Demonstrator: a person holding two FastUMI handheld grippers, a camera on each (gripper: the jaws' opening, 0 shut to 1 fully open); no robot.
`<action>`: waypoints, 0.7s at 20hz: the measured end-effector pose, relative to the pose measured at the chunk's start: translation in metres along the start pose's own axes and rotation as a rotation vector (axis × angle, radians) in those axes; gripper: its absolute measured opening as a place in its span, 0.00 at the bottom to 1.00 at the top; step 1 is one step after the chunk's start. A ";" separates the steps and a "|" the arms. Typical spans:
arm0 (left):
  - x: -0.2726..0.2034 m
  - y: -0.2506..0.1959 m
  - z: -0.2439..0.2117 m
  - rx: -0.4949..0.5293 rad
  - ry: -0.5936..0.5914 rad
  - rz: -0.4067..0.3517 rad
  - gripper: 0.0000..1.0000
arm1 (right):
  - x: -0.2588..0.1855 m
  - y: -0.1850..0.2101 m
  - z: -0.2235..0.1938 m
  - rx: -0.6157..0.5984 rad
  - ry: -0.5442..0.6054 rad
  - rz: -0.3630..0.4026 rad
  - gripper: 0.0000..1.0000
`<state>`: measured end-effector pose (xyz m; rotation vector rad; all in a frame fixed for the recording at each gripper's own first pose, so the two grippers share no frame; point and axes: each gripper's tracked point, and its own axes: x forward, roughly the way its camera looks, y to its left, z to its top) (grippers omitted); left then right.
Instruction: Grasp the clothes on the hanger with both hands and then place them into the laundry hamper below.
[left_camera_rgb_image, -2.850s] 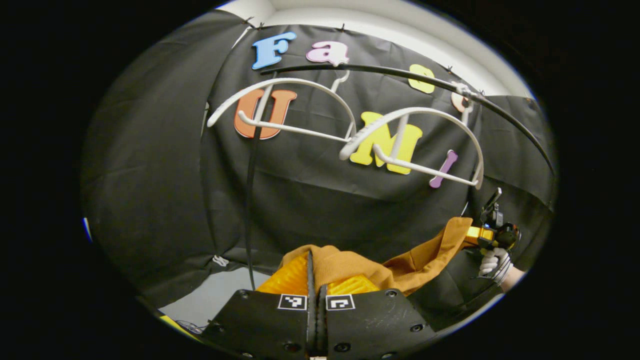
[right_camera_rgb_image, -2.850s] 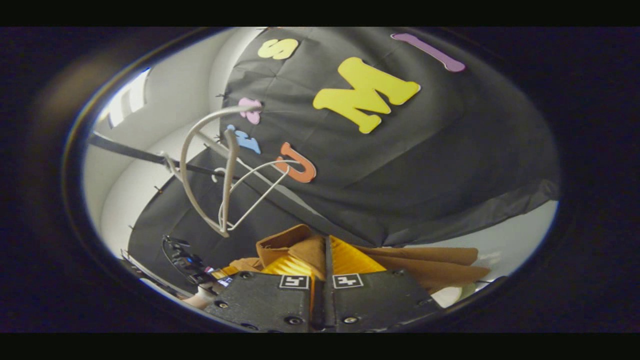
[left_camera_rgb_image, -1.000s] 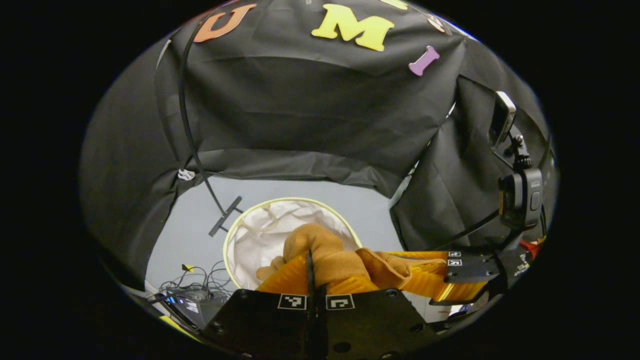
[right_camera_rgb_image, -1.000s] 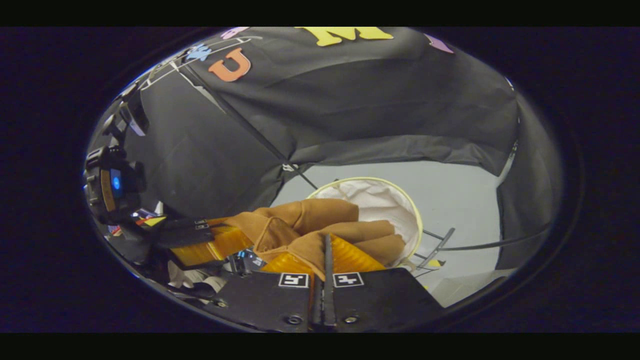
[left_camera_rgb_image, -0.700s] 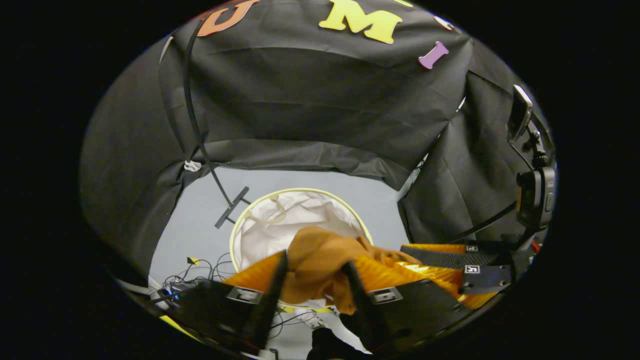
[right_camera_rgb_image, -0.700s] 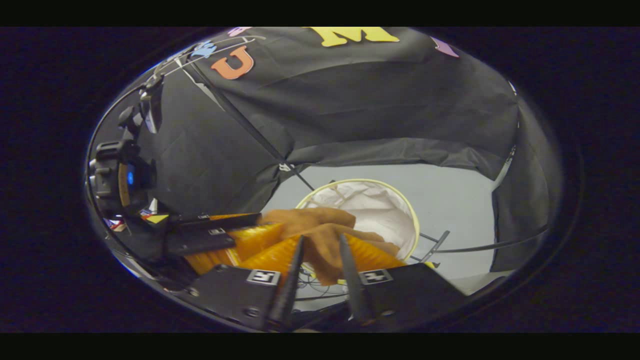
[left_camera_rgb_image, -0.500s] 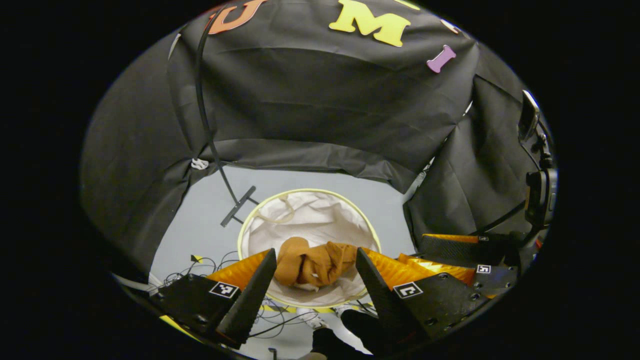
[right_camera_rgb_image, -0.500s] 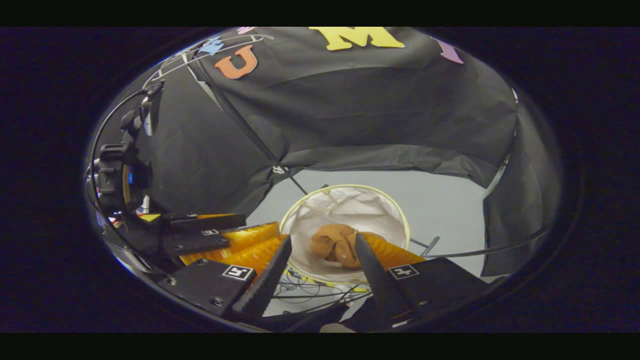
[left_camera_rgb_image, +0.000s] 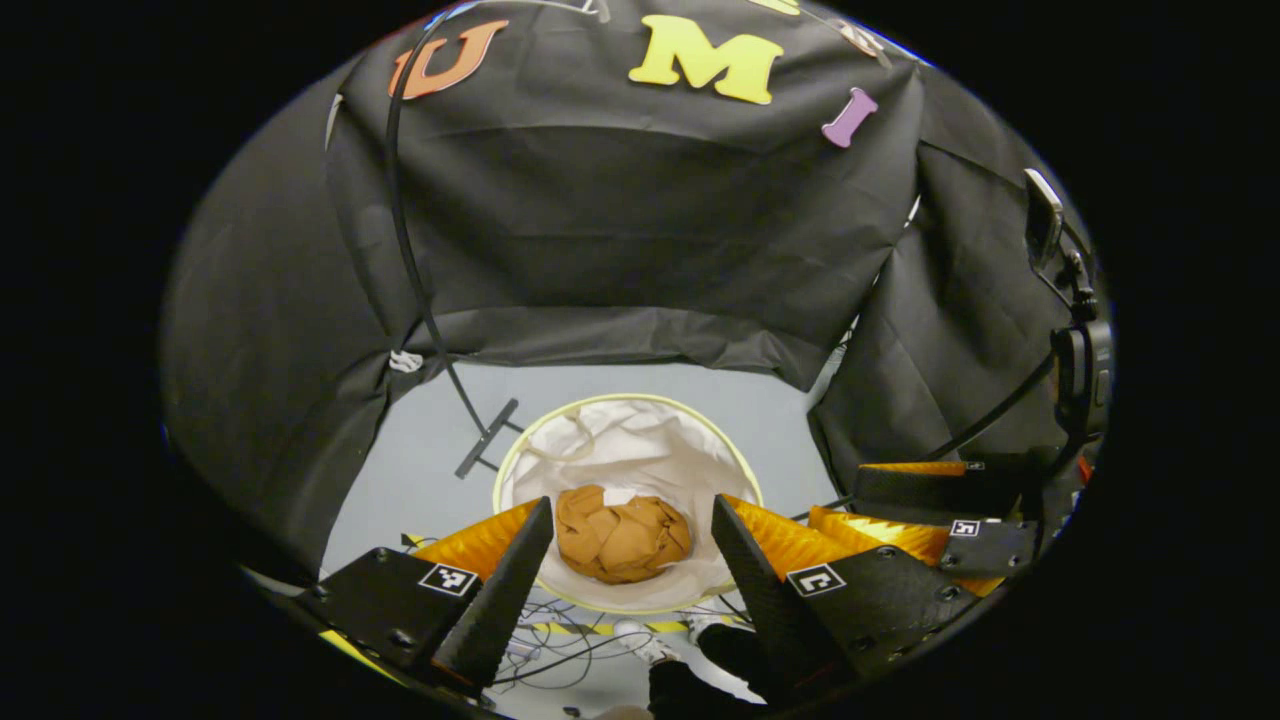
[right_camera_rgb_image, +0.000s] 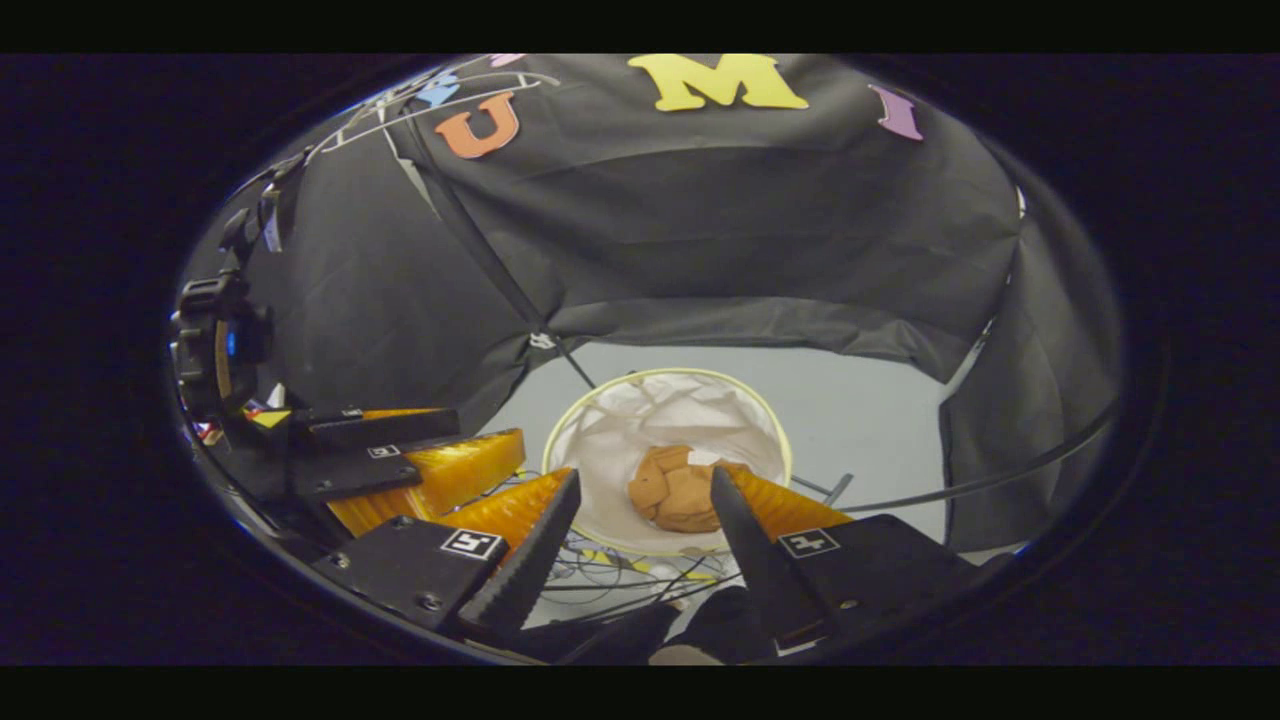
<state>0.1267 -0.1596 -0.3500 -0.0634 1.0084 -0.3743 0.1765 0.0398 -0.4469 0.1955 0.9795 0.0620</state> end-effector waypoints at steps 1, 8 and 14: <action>-0.007 -0.002 0.008 0.011 -0.029 0.006 0.96 | -0.010 -0.001 0.008 -0.015 -0.027 -0.005 0.86; -0.099 -0.040 0.095 0.127 -0.280 0.047 1.00 | -0.127 -0.005 0.088 -0.140 -0.337 -0.003 0.87; -0.206 -0.083 0.180 0.195 -0.569 0.152 1.00 | -0.269 -0.031 0.133 -0.170 -0.650 0.047 0.86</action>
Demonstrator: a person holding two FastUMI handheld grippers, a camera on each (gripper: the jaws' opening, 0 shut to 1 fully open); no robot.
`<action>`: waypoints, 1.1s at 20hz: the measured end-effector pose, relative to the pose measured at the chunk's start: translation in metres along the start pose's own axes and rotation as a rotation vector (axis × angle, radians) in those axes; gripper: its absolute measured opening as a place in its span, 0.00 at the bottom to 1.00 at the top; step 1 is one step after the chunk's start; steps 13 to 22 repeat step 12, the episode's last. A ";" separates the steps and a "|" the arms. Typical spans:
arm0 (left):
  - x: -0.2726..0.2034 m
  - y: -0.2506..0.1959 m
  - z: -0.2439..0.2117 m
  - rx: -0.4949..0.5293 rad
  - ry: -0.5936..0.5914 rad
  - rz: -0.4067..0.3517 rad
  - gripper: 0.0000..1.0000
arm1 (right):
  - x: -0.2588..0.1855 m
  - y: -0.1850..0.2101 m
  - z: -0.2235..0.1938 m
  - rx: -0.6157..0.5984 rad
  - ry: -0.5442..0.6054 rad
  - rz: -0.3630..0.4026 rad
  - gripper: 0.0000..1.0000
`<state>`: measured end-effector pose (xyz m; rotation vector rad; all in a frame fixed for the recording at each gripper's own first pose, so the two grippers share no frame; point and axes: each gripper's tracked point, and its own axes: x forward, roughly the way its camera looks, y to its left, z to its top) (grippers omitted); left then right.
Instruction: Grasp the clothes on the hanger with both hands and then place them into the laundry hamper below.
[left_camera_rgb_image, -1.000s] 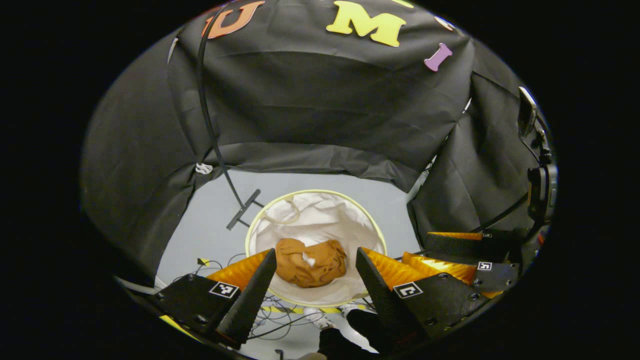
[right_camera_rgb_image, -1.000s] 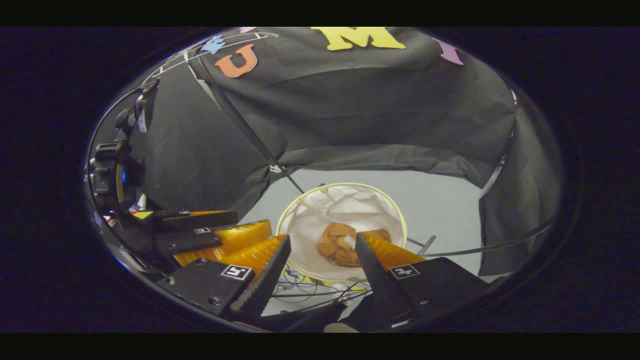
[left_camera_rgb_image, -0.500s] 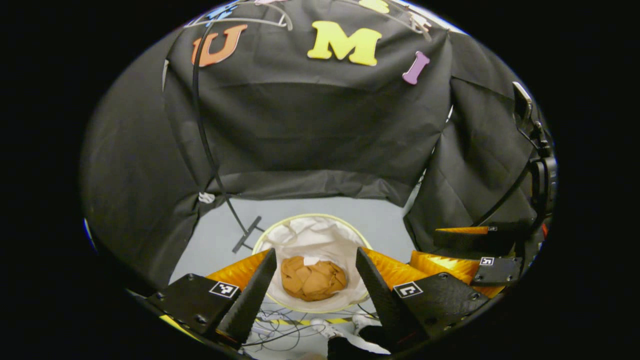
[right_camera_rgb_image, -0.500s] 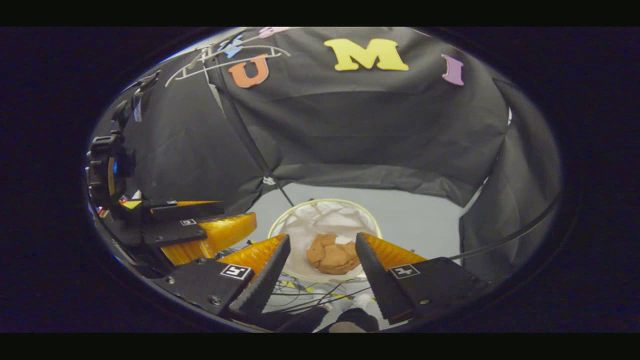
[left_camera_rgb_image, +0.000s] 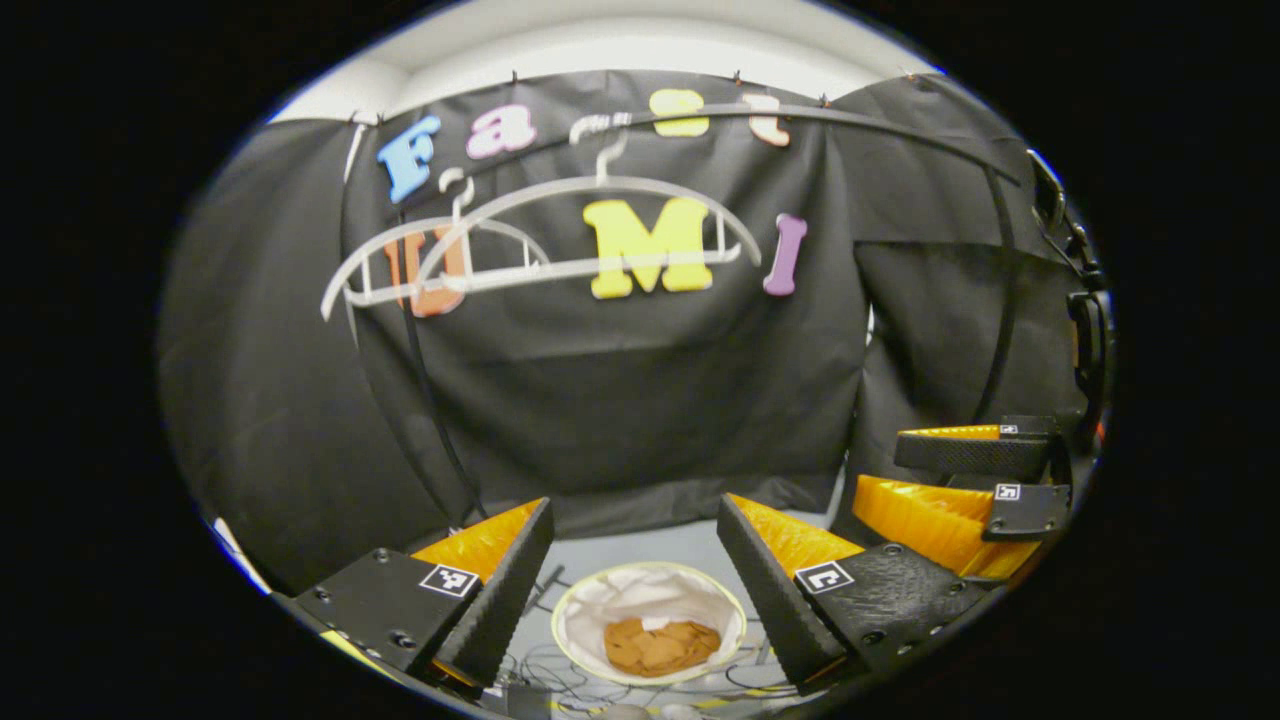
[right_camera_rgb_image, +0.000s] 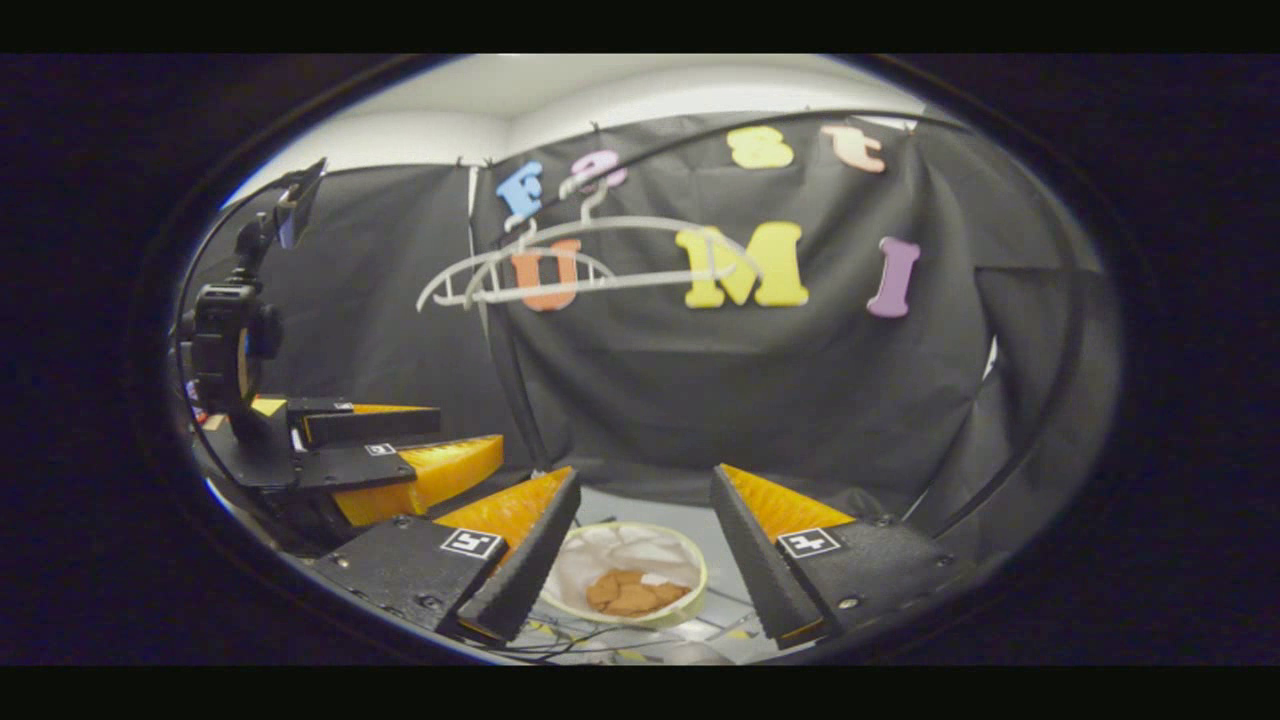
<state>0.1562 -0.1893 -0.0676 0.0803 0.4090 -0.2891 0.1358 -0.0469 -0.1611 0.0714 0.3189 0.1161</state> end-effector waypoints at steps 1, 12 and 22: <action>-0.013 -0.006 0.020 -0.004 -0.051 0.022 0.99 | -0.015 -0.001 0.005 0.000 -0.048 0.019 0.87; -0.103 -0.006 0.084 0.046 -0.275 0.187 0.99 | -0.102 -0.017 0.066 0.036 -0.292 0.034 0.99; -0.103 -0.006 0.084 0.046 -0.275 0.187 0.99 | -0.102 -0.017 0.066 0.036 -0.292 0.034 0.99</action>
